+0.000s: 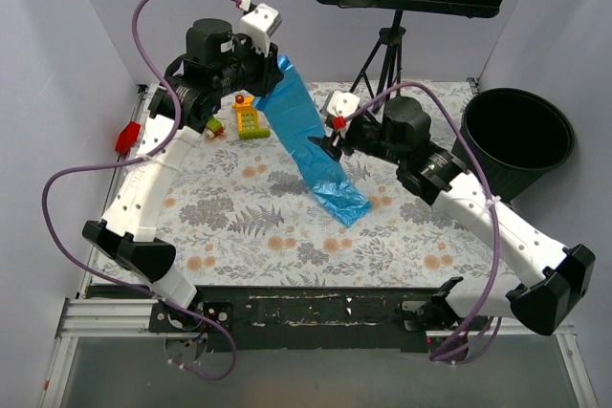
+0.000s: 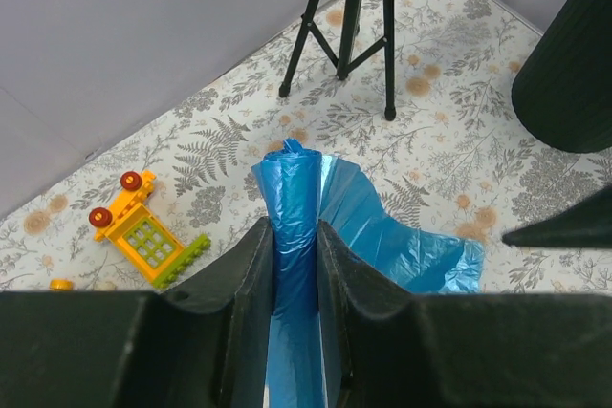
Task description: Put the trash bags into the trash bin
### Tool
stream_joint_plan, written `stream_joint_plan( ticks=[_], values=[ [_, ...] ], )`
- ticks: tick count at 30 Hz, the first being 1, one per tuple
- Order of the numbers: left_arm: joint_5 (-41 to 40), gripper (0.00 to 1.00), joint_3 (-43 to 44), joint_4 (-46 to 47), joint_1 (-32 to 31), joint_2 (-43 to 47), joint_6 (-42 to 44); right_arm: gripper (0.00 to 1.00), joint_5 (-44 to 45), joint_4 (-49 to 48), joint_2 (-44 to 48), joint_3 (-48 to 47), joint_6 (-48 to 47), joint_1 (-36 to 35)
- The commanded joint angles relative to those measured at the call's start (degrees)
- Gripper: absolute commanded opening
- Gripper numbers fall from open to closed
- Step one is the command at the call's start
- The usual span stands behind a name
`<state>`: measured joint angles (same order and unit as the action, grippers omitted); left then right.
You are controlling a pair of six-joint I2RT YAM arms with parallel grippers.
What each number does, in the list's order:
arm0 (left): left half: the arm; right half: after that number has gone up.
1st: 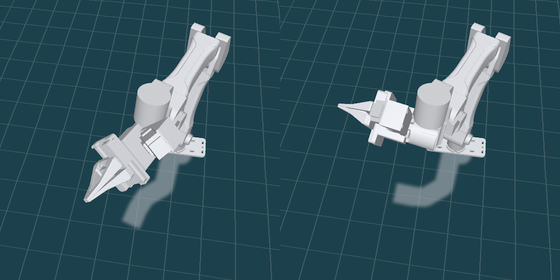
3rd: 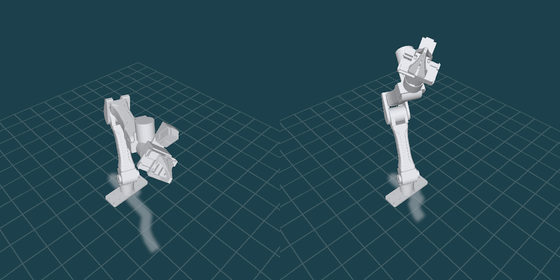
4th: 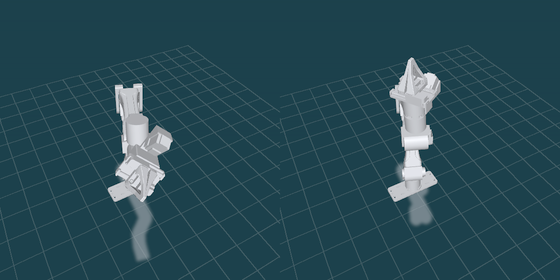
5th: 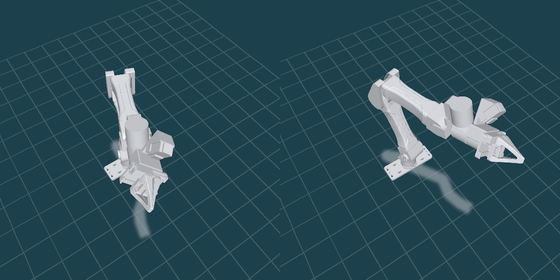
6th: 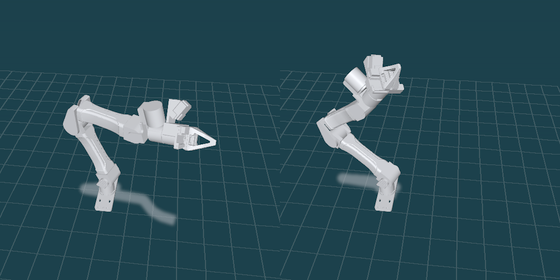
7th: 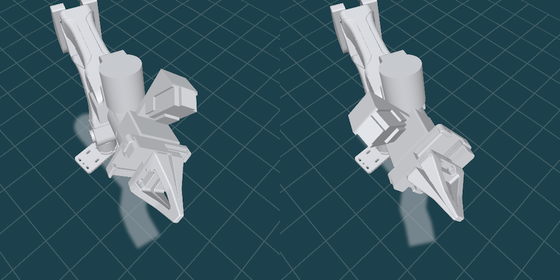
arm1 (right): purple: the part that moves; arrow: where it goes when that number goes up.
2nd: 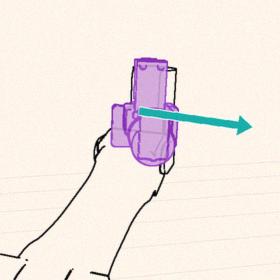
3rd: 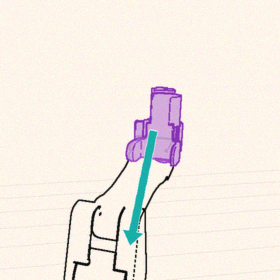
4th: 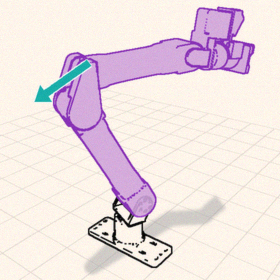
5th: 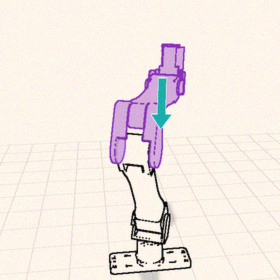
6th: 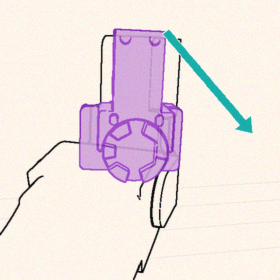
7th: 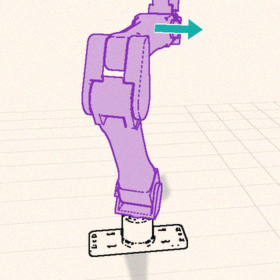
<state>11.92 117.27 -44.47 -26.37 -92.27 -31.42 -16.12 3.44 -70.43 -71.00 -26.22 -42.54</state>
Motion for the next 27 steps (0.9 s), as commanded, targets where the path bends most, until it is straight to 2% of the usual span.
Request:
stream_joint_plan(
  ticks=[1, 11, 15, 27],
  values=[
    [1.3, 0.0, 1.0, -0.9, -0.1, 3.2, 3.0, 0.68, 3.2, -6.6, -4.6, -9.1, 1.9, 0.4],
    [0.6, 0.0, -10.7, 9.1, -0.4, 14.4, 18.6, 0.75, -2.9, -5.2, -12.5, -19.2, 11.5, 2.5],
    [-0.2, 0.0, -13.7, 12.6, -1.6, 17.1, 20.3, 0.76, -7.7, -6.1, -16.0, -22.2, 15.0, 3.7],
    [-3.2, 0.0, -10.5, 12.4, -4.0, 16.6, 19.9, 0.77, -22.1, -16.2, -26.6, -32.3, 30.2, 4.1]
  ],
)
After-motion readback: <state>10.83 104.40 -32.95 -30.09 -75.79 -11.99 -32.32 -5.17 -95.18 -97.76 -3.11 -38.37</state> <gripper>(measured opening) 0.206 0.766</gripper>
